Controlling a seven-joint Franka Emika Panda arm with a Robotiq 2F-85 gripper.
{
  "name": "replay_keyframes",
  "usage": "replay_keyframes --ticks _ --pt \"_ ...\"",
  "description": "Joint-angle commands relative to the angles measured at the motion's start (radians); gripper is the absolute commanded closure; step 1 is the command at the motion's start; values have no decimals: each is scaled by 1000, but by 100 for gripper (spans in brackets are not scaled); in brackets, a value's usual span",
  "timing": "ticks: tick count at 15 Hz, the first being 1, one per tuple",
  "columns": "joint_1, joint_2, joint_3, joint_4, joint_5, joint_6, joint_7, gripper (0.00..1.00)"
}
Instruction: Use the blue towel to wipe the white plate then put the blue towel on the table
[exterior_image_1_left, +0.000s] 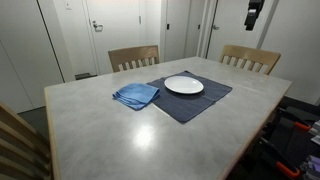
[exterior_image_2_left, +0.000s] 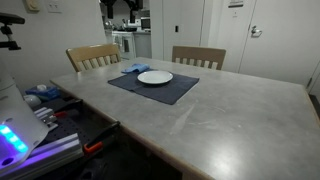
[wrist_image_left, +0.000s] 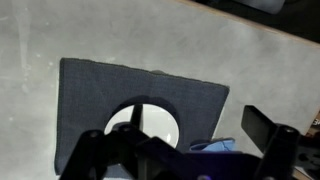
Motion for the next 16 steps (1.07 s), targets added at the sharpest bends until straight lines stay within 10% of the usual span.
replay_keyframes --ticks 1,16 --pt "28 30 8 13 40 64 -67 0" --pt "186 172 94 53 131 157 -165 0"
